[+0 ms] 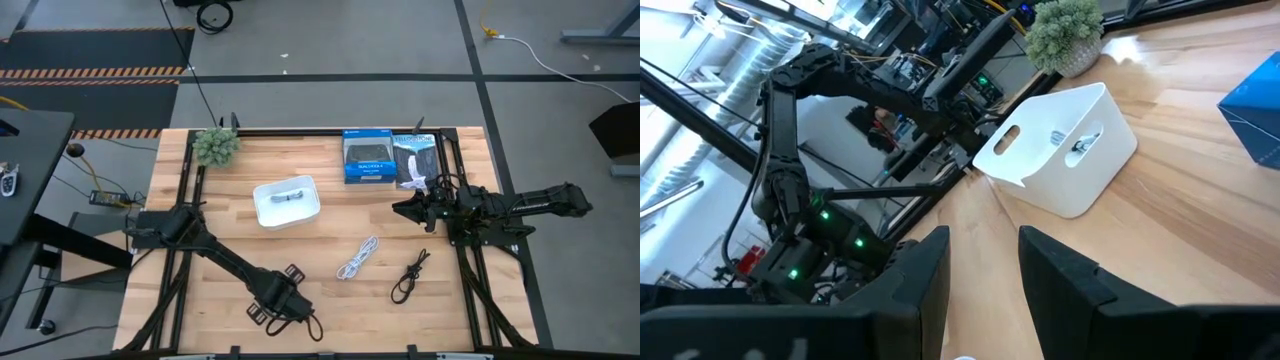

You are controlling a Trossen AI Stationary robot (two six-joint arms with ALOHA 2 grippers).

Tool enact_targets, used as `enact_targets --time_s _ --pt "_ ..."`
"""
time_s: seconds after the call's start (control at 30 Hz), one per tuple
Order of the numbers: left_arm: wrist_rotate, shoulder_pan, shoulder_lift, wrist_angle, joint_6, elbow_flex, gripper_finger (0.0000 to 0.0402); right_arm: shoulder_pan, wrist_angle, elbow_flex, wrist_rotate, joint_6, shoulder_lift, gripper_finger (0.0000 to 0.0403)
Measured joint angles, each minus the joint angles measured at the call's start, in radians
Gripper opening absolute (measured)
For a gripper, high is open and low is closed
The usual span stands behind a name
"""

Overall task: Pick and place USB-C Cables
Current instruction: Put the pink cable charger into the white bin

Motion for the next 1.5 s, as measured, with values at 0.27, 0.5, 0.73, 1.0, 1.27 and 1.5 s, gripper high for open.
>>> enact_targets --time_s 0.27,0.5,0.73,1.0,1.27,1.5 --pt "0.017 0.002 -0.005 -0.014 -0.067 -0.002 0.0019 0.000 0.000 0.000 0.000 0.000 0.000 0.0128" --pt "0.035 0.023 -0.032 -0.056 -0.157 -0.008 0.0020 0.000 0.000 0.000 0.000 0.000 0.000 0.0128" --pt "0.043 0.055 -0.102 -0.102 -0.210 -0.006 0.0020 0.000 0.000 0.000 0.000 0.000 0.000 0.0128" --pt "0.046 0.156 -0.210 -0.117 -0.351 -0.005 0.0020 0.000 0.000 0.000 -0.001 0.000 0.000 0.0128" --pt "0.091 0.307 -0.331 -0.108 -0.464 -0.002 0.0020 0.000 0.000 0.000 -0.002 0.000 0.000 0.0128" --pt "0.144 0.445 -0.396 -0.107 -0.593 -0.002 0.0020 0.000 0.000 0.000 -0.002 0.000 0.000 0.0128"
